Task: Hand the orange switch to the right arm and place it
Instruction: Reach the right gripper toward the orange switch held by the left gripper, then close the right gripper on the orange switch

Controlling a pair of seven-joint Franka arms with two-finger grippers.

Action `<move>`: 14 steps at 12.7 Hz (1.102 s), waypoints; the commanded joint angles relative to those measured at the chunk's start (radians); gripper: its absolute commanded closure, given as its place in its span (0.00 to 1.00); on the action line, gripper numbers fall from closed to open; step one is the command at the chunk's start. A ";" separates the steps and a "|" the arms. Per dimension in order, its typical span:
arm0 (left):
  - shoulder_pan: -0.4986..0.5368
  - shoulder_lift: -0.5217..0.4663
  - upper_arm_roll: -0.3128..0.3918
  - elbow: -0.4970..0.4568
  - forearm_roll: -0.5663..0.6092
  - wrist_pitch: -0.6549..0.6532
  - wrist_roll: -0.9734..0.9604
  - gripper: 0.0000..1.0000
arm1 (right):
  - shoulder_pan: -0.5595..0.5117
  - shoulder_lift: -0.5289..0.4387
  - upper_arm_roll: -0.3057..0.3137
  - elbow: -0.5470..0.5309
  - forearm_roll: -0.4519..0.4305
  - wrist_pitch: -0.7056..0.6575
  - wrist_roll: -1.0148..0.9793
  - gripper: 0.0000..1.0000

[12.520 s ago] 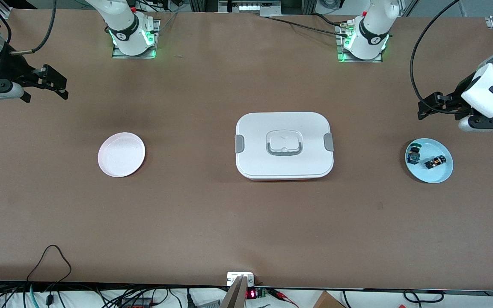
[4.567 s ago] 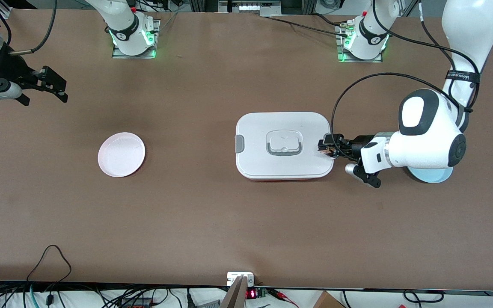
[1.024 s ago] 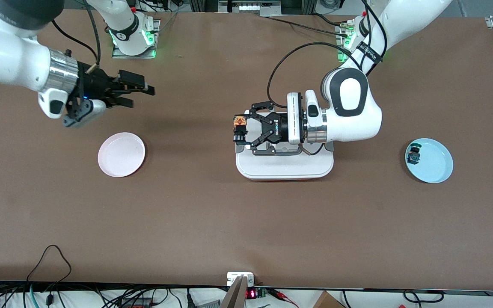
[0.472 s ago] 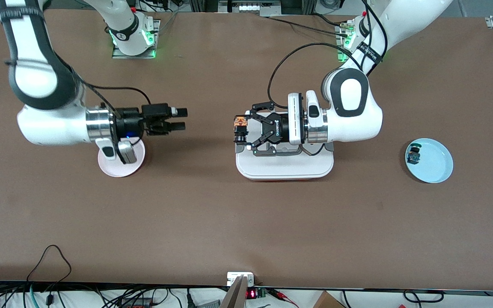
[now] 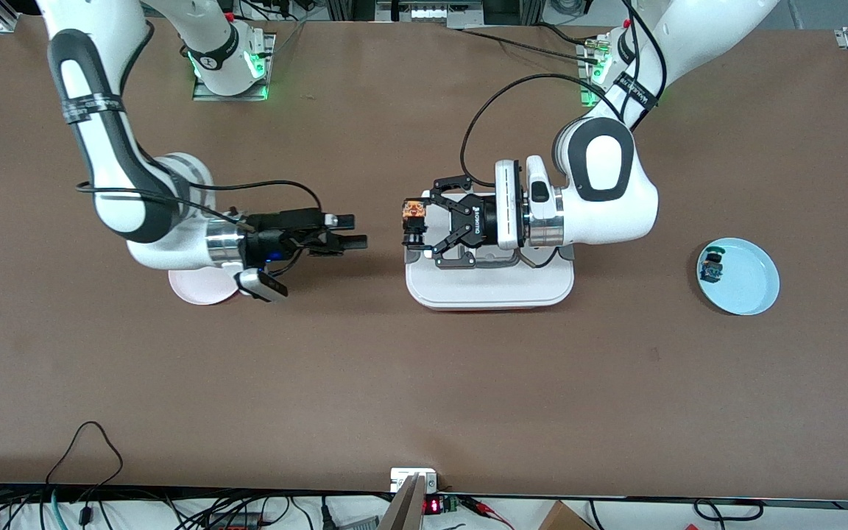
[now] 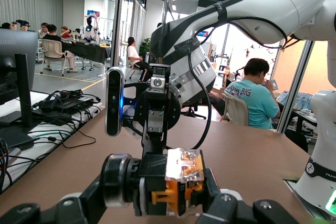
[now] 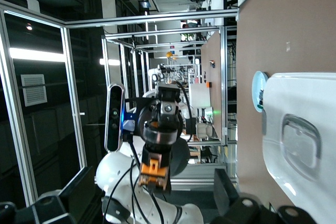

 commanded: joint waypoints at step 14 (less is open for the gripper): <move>0.016 -0.002 -0.018 0.001 -0.048 -0.002 0.038 1.00 | 0.176 -0.046 -0.007 -0.013 0.168 0.233 -0.012 0.78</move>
